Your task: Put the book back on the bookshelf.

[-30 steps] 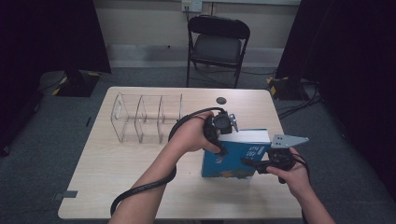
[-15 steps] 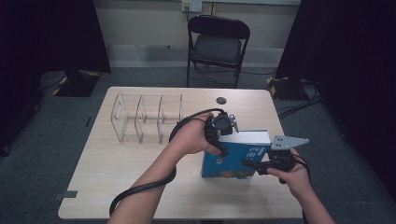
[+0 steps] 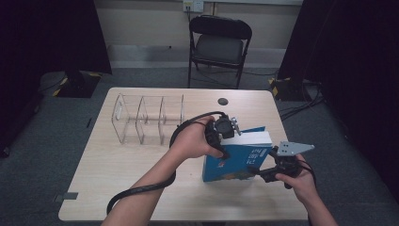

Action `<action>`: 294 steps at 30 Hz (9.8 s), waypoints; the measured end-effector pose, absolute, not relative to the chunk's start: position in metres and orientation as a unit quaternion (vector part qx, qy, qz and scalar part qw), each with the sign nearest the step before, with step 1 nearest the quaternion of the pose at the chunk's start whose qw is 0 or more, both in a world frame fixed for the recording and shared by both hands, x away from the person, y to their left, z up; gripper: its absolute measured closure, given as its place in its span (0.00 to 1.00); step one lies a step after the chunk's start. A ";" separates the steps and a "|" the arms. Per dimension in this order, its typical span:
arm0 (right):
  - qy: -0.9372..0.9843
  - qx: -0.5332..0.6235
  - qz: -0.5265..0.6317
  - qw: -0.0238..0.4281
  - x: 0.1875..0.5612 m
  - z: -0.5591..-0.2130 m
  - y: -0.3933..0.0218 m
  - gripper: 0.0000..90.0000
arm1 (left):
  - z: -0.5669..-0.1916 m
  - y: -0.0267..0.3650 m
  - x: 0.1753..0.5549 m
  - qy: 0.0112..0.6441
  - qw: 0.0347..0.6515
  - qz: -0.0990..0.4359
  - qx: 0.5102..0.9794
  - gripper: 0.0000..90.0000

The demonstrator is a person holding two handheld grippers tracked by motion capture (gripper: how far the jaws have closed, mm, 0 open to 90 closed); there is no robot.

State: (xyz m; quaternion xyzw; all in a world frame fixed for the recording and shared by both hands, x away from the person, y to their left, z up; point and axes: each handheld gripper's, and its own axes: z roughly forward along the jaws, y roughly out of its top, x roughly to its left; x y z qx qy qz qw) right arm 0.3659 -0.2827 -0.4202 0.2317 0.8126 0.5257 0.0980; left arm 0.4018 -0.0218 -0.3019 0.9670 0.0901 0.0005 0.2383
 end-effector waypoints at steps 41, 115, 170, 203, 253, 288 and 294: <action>0.861 0.310 0.378 0.139 0.353 -0.500 -0.302 0.18 | -0.300 -0.014 0.397 0.180 0.234 0.004 0.955 0.69; 0.862 0.308 0.378 0.138 0.353 -0.500 -0.303 0.18 | -0.263 0.092 0.394 0.303 0.211 0.020 0.929 0.69; 0.862 0.308 0.378 0.137 0.353 -0.500 -0.303 0.18 | -0.256 0.157 0.398 0.401 0.220 0.037 0.889 0.69; 0.862 0.308 0.378 0.137 0.353 -0.500 -0.303 0.18 | -0.257 0.181 0.402 0.444 0.218 0.046 0.868 0.69; 0.862 0.308 0.378 0.138 0.353 -0.500 -0.303 0.18 | -0.264 0.180 0.432 0.528 0.221 0.061 0.818 0.69; 0.862 0.308 0.378 0.138 0.353 -0.500 -0.303 0.18 | -0.271 0.166 0.449 0.564 0.213 0.084 0.794 0.69; 0.862 0.308 0.378 0.138 0.353 -0.500 -0.303 0.18 | -0.272 0.162 0.452 0.566 0.216 0.085 0.791 0.69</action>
